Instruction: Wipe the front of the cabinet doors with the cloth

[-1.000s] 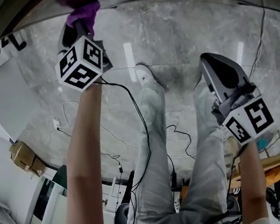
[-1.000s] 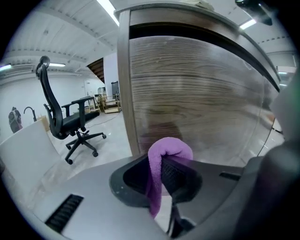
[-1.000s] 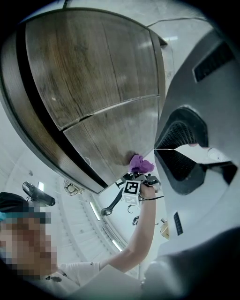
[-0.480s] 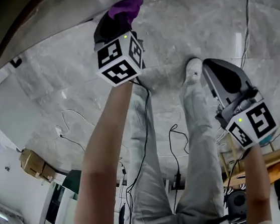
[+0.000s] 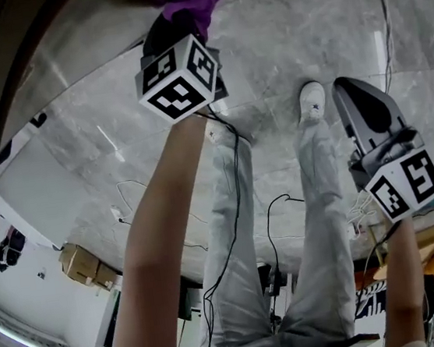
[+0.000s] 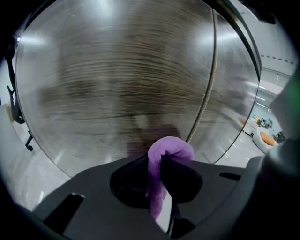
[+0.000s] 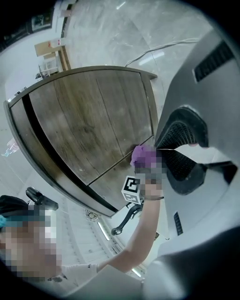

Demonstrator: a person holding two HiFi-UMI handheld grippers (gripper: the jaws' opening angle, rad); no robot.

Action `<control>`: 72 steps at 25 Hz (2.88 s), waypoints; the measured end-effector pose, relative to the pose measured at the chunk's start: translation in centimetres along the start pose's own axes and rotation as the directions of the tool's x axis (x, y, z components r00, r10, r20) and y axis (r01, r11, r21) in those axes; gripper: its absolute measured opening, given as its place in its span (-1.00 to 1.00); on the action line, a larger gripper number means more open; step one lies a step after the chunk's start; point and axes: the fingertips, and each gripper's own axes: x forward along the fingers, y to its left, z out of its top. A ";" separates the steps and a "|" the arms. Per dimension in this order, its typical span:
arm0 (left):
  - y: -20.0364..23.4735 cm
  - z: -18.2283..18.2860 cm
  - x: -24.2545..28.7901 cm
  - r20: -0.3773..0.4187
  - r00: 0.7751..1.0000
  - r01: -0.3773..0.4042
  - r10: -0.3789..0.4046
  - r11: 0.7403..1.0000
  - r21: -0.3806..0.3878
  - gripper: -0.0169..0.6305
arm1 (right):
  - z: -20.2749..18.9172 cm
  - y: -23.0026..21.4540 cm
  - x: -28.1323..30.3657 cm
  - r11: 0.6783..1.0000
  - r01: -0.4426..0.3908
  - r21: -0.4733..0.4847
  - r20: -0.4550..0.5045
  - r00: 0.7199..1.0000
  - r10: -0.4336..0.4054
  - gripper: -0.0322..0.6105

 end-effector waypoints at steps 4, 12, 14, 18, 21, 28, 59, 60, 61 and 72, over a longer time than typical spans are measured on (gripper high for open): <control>3.6 -0.5 -0.3 -0.027 1.000 -0.008 0.008 1.000 0.004 -0.79 | 0.2 2.2 1.9 1.000 0.000 -0.013 0.017 1.000 0.000 -0.82; 13.2 -1.8 -2.2 -0.072 0.996 -0.055 0.058 0.998 0.040 -0.79 | -0.3 7.6 6.5 1.000 -0.016 -0.017 0.040 0.999 0.017 -0.82; 16.3 -2.4 -2.7 -0.085 0.992 -0.088 0.088 0.996 0.003 -0.79 | -0.8 9.1 7.8 1.000 -0.026 -0.015 0.042 0.999 0.027 -0.82; 22.9 -3.2 -3.8 -0.118 0.973 -0.209 0.196 0.972 -0.108 -0.79 | -1.5 11.8 9.5 0.999 -0.048 -0.016 0.038 0.998 0.049 -0.82; 26.6 -3.5 -4.7 -0.136 0.955 -0.279 0.263 0.953 -0.118 -0.79 | -1.7 13.3 9.8 0.998 -0.060 -0.027 0.033 0.998 0.061 -0.82; 31.1 -3.6 -6.8 -0.143 0.911 -0.405 0.386 0.904 -0.136 -0.79 | -2.0 12.5 9.0 0.999 -0.047 -0.016 0.036 0.998 0.048 -0.82; -0.1 -8.0 6.1 -0.188 0.978 -0.053 0.085 0.984 0.167 -0.79 | -3.7 -5.3 -4.1 0.983 0.133 0.129 0.117 0.982 -0.148 -0.82; -0.2 -8.0 6.6 -0.194 0.978 -0.039 0.075 0.983 0.181 -0.79 | -4.2 -5.4 -4.1 0.977 0.150 0.148 0.127 0.977 -0.170 -0.82; -0.2 -8.1 7.1 -0.204 0.977 -0.024 0.065 0.980 0.197 -0.79 | -4.7 -5.4 -4.0 0.972 0.166 0.166 0.134 0.973 -0.189 -0.82; 4.6 -10.4 8.0 -0.274 0.961 0.107 -0.021 0.947 0.303 -0.79 | -8.8 1.6 2.2 0.957 0.178 0.229 0.150 0.965 -0.216 -0.82</control>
